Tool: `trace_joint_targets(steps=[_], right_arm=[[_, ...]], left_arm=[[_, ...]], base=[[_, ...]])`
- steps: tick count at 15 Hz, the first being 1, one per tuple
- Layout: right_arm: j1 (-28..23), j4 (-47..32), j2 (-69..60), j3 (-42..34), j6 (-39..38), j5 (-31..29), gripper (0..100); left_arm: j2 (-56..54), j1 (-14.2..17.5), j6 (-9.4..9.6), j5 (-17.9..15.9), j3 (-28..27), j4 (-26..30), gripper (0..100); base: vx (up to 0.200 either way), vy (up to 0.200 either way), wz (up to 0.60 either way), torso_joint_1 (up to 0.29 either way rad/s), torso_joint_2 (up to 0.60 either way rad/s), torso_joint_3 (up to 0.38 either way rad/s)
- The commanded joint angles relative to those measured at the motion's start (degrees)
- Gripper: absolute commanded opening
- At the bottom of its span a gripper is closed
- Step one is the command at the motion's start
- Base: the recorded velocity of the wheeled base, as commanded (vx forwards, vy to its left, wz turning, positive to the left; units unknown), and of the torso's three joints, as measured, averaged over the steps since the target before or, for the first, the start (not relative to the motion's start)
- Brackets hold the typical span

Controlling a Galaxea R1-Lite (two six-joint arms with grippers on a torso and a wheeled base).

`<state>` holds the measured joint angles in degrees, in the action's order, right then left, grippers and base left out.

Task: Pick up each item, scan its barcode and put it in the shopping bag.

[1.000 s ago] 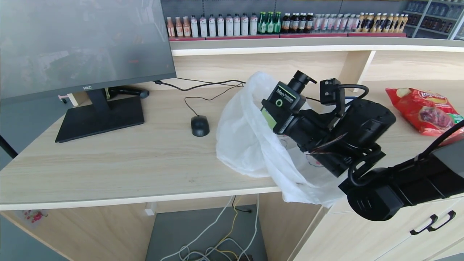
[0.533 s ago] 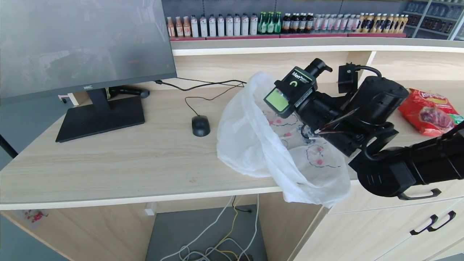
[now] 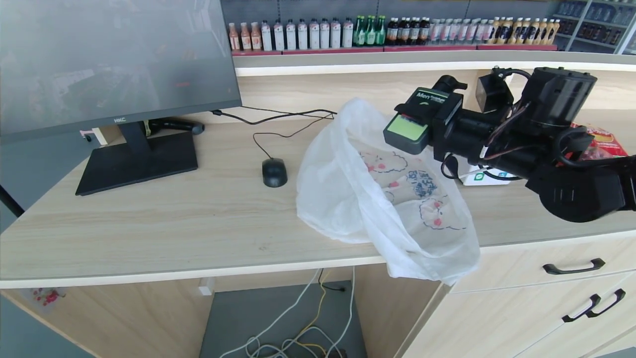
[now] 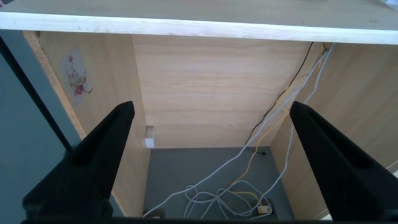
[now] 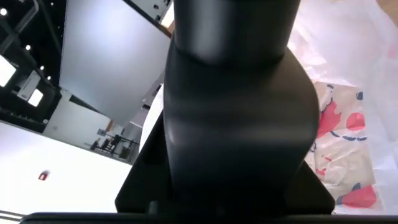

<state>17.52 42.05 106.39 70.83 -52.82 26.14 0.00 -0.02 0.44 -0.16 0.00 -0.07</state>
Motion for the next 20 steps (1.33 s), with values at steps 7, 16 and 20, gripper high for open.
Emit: trace_joint_targets(steps=[7,16,20], right_arm=[[2.9,-5.8,7.5,6.8,-1.8,3.6,0],[7.3,-4.3,5.2,-1.4,-1.9,3.3,0],[10.7,-3.8,4.0,-4.5,-1.9,3.1,0]], left_arm=[[0.0,-0.1,0.0,0.0,0.0,0.0,100],[0.0,-0.1,0.0,0.0,0.0,0.0,100],[0.0,-0.1,0.0,0.0,0.0,0.0,100]], base=[[0.0,0.0,0.0,0.0,0.0,0.0],[0.0,0.0,0.0,0.0,0.0,0.0],[0.0,0.0,0.0,0.0,0.0,0.0]])
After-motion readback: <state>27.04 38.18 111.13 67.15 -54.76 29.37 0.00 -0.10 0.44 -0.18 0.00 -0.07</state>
